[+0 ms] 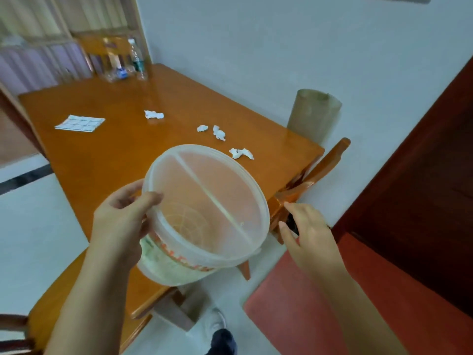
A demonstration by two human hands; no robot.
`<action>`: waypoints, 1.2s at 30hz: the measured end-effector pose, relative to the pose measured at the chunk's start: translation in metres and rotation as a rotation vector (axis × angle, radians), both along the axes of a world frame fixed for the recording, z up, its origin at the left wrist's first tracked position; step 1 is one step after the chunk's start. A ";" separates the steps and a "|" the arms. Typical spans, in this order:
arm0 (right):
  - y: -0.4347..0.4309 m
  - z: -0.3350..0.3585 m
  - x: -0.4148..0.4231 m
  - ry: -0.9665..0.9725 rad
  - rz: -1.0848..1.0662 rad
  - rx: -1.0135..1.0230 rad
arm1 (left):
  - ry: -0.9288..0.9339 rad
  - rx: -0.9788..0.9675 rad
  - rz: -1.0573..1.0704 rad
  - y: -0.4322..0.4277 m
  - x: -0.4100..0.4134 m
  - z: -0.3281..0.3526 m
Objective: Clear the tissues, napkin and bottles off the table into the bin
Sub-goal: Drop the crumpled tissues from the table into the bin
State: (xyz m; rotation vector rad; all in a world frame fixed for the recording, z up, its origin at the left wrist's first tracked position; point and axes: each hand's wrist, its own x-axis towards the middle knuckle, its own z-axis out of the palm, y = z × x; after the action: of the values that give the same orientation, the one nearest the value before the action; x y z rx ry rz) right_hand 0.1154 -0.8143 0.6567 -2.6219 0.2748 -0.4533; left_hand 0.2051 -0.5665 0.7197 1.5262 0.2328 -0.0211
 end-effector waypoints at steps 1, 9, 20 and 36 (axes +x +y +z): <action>-0.001 -0.001 0.015 -0.002 0.014 -0.011 | -0.010 0.007 0.015 -0.001 0.011 -0.002; -0.015 0.001 0.136 -0.011 0.094 -0.105 | -0.010 -0.033 0.144 -0.008 0.113 -0.008; -0.043 -0.018 0.254 0.091 0.202 -0.131 | -0.009 -0.003 0.300 -0.022 0.200 -0.011; -0.133 -0.101 0.397 0.190 0.497 -0.105 | 0.039 0.084 0.570 -0.100 0.230 -0.015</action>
State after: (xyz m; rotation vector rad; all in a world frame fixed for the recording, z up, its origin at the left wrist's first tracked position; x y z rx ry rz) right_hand 0.5127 -0.9473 0.5561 -2.7068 -0.3479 -0.0498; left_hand 0.4348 -0.6661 0.7045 1.4962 0.6989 0.4152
